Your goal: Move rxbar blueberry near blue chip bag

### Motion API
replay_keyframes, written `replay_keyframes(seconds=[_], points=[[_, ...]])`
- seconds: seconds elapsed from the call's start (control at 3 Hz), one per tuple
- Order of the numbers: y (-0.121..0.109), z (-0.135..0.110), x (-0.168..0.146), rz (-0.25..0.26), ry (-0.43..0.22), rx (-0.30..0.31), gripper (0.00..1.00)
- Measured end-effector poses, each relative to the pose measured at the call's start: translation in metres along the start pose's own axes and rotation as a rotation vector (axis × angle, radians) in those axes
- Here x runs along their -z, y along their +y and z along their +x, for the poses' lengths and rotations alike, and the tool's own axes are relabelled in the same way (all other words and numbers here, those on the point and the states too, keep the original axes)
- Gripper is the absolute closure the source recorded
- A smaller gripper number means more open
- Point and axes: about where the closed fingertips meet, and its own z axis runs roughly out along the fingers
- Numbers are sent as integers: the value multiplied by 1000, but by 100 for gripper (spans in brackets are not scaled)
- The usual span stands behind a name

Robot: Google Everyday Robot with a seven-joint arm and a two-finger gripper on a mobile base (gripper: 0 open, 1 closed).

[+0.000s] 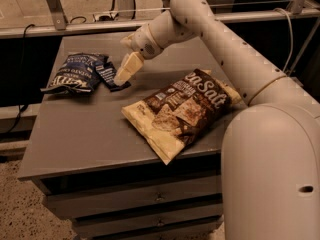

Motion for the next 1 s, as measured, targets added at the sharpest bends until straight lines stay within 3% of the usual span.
replay_keyframes(seconds=[0.33,0.67,1.0], points=[[-25,20,43,97,22,-7,0],[-58,48,110,252,45,-22,0],[-61,47,116,264,43,-21,0]])
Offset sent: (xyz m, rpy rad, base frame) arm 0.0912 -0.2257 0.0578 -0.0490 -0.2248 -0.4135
